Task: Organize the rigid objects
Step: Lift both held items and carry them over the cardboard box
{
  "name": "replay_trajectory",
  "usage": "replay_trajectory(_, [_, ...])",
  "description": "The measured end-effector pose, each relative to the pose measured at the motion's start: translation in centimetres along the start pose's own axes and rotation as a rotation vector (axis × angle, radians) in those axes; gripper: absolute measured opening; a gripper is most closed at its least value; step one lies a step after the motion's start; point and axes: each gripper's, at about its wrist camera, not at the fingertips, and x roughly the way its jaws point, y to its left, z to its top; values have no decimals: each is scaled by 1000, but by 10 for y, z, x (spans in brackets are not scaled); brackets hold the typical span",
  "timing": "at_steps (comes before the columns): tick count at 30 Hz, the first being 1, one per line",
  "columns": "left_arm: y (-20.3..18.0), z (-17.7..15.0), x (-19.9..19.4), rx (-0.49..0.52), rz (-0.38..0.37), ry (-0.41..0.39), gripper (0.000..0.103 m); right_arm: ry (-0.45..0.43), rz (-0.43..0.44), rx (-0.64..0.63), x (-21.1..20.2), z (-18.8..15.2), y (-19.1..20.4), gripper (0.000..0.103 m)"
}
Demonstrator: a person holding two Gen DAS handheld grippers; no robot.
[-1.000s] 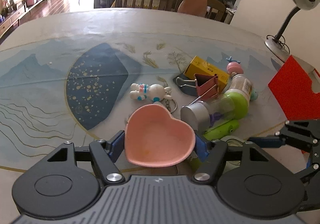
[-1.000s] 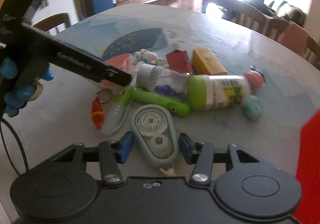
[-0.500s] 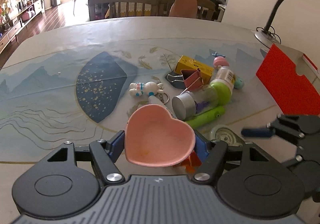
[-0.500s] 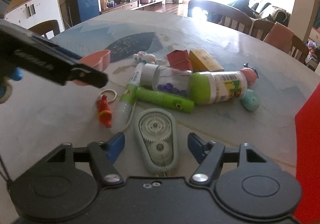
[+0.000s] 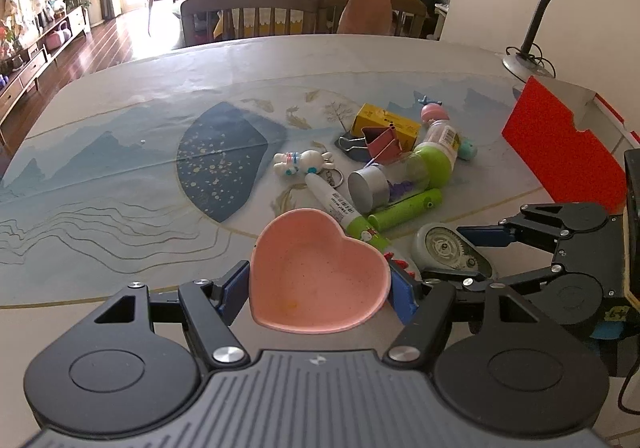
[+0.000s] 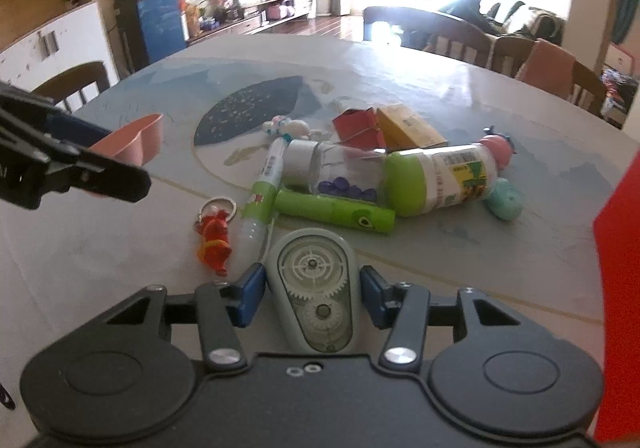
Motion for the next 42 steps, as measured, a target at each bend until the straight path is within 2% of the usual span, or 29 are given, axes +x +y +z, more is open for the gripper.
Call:
replay_trajectory(8, [-11, 2, -23, 21, -2, -38, 71, -59, -53, 79, -58, 8, 6, 51])
replay_trajectory(17, [-52, 25, -53, 89, -79, -111, 71, -128, -136, 153, -136, 29, -16, 51])
replay_trajectory(23, [-95, 51, -54, 141, -144, -134, 71, -166, -187, 233, -166, 33, -61, 51])
replay_trajectory(29, [-156, 82, -30, 170, -221, -123, 71, -173, -254, 263, -181, 28, -120, 51])
replay_trajectory(34, [-206, 104, -7, 202, -240, -112, 71, -162, -298, 267, -183, 18, -168, 51])
replay_trajectory(42, [-280, 134, 35, 258, -230, -73, 71, -119, -345, 282, -174, 3, -242, 51])
